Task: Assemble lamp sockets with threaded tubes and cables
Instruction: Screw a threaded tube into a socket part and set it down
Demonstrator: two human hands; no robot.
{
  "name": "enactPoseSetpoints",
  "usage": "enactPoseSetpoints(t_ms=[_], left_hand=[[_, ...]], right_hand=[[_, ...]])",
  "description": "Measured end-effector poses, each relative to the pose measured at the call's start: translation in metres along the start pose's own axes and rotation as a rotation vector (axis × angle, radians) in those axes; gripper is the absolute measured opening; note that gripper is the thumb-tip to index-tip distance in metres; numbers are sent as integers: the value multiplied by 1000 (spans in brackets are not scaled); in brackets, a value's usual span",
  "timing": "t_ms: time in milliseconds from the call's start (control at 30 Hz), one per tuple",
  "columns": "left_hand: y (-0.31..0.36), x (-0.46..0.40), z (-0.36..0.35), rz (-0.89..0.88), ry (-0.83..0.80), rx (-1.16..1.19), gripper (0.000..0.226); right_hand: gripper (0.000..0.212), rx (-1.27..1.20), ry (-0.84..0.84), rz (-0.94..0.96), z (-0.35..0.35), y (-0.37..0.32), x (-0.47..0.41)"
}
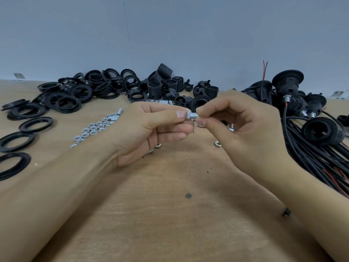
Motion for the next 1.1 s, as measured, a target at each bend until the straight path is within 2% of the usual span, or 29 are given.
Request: enactPoseSetpoints(t_ms=[100,267,500,700,933,1100], left_hand=[[5,2,0,-45,-16,-57,22],[8,4,0,-75,16,-228,28],[4,3,1,13,-27,-119,16],[3,2,2,-46,-17,-93,22],[4,4,-2,32,-66,-79,15],[2,3,-1,39,-78,-55,15]], right_hand=[[7,115,-12,85,-1,-5,0],[6,157,-25,79,-3,-3,0],[3,156,-14,122,-2,-5,0],[18,-105,12,-58,-1,2,-1],[7,88,15,94,1,-8,1],[9,163,-20,134,2,-8,1]])
Point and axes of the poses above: each hand's wrist, its own x-axis away from the middle knuckle, its own z-axis out of the back of the hand, y = z × x, the point moved 4 cm from there along -x, towards the middle knuckle, and after that the axes turned 12 degrees about -y, right-handed, at the moved point
